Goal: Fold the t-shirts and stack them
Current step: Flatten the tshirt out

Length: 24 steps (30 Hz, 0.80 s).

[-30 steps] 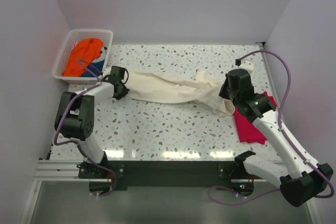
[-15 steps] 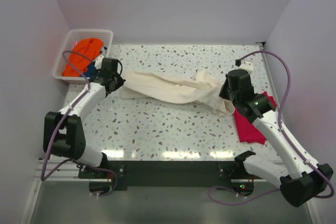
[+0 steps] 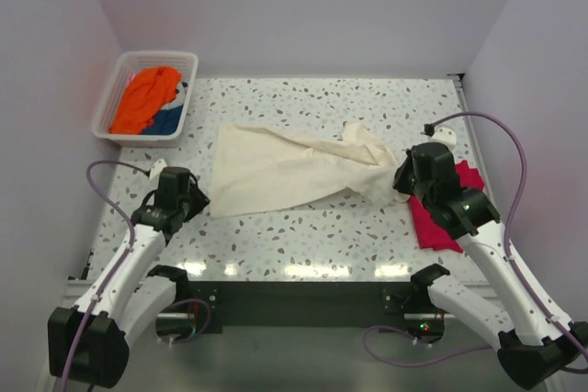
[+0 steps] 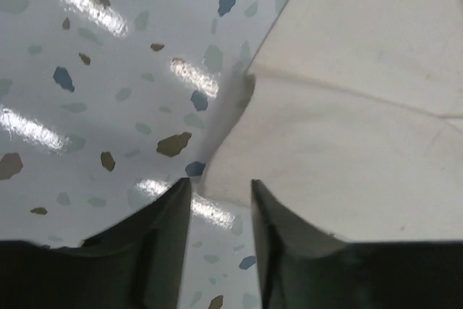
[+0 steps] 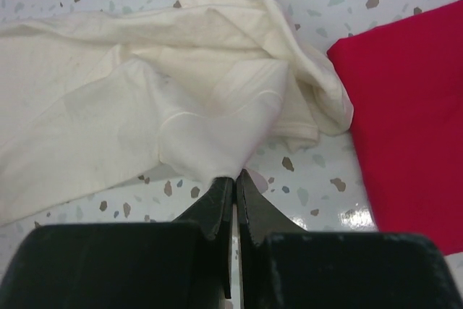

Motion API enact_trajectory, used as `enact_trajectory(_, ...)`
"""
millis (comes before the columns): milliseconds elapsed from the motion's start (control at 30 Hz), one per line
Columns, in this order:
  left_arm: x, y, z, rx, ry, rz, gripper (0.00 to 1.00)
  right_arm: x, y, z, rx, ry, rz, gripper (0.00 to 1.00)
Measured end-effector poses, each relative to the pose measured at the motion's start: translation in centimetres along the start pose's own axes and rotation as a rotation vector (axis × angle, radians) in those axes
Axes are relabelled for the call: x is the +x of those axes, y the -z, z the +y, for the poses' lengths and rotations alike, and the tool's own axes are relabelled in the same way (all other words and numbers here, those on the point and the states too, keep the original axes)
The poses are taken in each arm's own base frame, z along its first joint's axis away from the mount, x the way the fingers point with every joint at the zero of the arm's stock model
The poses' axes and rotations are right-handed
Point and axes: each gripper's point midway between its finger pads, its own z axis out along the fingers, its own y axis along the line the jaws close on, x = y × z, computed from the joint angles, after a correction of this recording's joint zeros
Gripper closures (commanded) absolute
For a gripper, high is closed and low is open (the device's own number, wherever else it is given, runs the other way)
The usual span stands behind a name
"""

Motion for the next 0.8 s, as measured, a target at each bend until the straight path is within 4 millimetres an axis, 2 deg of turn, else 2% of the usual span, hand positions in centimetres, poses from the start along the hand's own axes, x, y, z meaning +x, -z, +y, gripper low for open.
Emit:
enact_trajectory(100, 2.1, 0.1, 1.2, 0.002, 0.033, 0.043, 0.44, 1.6, -0.1, -0.2, -0.01, -0.007, 0.045, 1.0)
enact_trajectory(267, 3.1, -0.1, 1.1, 0.009, 0.068, 0.086, 0.45, 3.3, -0.4, 0.2, -0.035, -0.019, 0.105, 1.0)
enact_trajectory(433, 5.7, -1.1, 1.4, -0.008, 0.057, 0.166, 0.46, 3.5, -0.5, 0.5, -0.05, -0.027, 0.115, 1.0)
enact_trajectory(600, 8.4, -0.9, 1.0, -0.016, 0.016, 0.227, 0.46, 3.7, -0.9, 0.8, -0.05, -0.024, 0.127, 1.0)
enact_trajectory(700, 9.4, -1.0, 1.1, -0.036, 0.0, 0.243, 0.45, 3.7, -1.1, 0.8, -0.05, -0.024, 0.129, 1.0)
enact_trajectory(800, 9.1, -1.3, 1.0, -0.06, 0.006, 0.231, 0.45, 3.8, -1.2, 1.1, -0.059, -0.025, 0.13, 1.0)
